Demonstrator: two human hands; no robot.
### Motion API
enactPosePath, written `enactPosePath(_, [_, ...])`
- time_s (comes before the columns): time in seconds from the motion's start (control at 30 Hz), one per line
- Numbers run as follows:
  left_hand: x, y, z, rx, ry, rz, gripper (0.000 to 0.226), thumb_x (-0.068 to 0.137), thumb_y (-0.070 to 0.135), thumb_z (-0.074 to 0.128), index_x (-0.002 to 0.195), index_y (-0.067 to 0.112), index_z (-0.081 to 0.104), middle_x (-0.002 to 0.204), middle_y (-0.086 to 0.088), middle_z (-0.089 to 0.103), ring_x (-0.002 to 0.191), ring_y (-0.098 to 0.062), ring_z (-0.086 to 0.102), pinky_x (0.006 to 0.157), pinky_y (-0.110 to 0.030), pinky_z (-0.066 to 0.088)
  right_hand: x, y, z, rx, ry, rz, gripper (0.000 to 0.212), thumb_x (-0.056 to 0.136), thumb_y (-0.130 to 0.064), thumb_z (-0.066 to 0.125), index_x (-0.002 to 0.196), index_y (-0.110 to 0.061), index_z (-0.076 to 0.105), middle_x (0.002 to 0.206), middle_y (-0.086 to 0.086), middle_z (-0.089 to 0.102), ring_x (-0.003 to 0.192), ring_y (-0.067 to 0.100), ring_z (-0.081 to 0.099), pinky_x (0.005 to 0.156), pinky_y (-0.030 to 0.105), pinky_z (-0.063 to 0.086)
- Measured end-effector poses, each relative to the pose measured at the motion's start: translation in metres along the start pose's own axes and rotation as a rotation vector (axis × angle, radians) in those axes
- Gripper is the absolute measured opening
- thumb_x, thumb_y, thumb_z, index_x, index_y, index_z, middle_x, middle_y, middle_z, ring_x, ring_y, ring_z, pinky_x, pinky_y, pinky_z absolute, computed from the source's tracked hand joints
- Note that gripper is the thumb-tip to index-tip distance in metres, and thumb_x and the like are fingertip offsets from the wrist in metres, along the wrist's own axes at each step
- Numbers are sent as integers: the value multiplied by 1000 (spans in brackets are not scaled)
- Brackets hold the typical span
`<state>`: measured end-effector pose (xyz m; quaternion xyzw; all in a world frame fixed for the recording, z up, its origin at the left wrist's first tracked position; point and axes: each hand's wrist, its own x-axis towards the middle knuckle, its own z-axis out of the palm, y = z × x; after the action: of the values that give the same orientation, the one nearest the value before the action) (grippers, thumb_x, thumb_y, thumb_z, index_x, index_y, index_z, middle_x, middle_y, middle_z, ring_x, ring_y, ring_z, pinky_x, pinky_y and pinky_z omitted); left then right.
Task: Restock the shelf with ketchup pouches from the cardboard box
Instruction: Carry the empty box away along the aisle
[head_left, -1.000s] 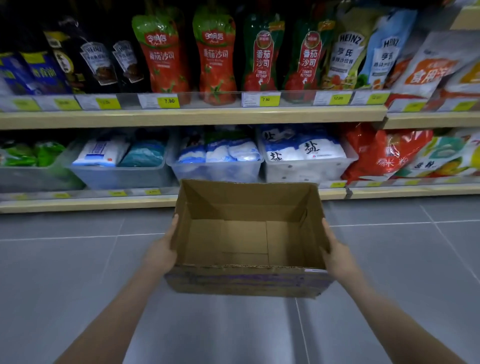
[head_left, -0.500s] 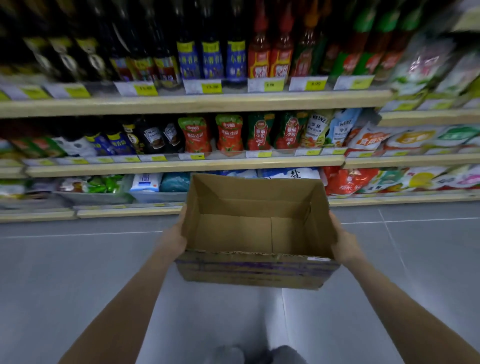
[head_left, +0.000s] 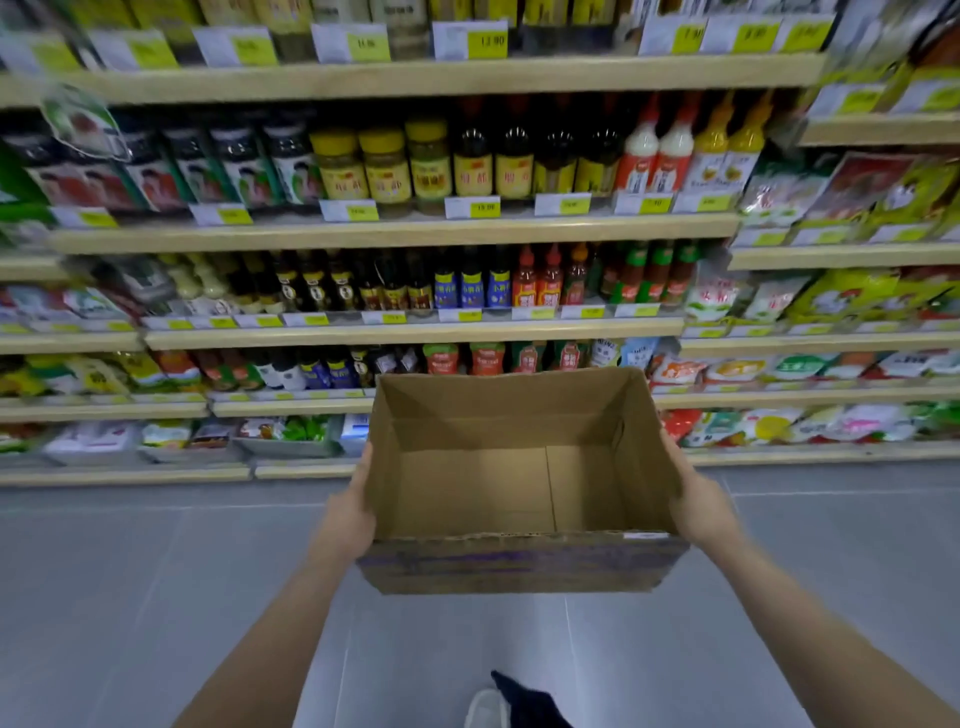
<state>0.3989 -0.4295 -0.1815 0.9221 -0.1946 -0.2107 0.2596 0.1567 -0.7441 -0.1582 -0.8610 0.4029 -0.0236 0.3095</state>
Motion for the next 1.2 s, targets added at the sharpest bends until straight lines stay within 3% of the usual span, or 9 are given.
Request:
enactPosePath(0.1, [-41,-5,-11,-6,70,15,76,89,-2,35,147,31,-2,109,-25,62,91,-40,60,67,-36,43,-29,-8,-4,15,16,-40,79,84,6,39,145,-36,15,114,14,63,96,38,61,67,35,43])
enactPosePath(0.2, [-83,-14,-13,8,88,-27,77,89,-1,35,147,34,-3,108,-22,63,88,-37,61,68,-35,42,-57,-12,-5,55,18,-98,78,83,6,38,145,-36,16,119,20,62,100,40,59,78,43,48])
enactPosePath(0.4, [-157,-52,-21,-28,115,-74,74,91,7,39,146,36,-2,124,-25,57,108,-42,57,89,-43,47,-116,-22,-1,-4,-62,-141,69,90,-3,37,146,-34,13,119,19,62,101,40,60,73,36,43])
enactPosePath(0.57, [-212,-83,-40,-18,164,-166,67,94,10,37,147,26,-2,128,-23,54,112,-42,54,92,-41,43,-150,-49,21,-40,-125,-189,69,89,-3,37,146,-35,13,120,17,62,99,37,61,75,40,48])
enactPosePath(0.67, [-235,-109,-57,-25,170,-207,63,97,16,35,147,31,0,132,-24,51,114,-43,53,94,-42,42,-161,-70,41,-31,-150,-228,74,86,1,36,146,-37,14,124,15,60,102,35,61,79,42,50])
enactPosePath(1.0, [-246,-251,-157,-48,205,-190,73,89,0,39,147,29,6,136,-23,47,119,-42,50,99,-40,40,-203,-185,152,8,-163,-311,67,90,-7,39,146,-33,15,133,13,54,115,36,54,91,46,47])
enactPosePath(1.2, [-235,-338,-230,-2,190,-228,68,93,11,36,146,38,3,131,-25,51,114,-43,53,97,-45,43,-220,-278,219,7,-177,-294,68,88,-9,40,146,-35,15,137,11,51,116,35,54,85,39,46])
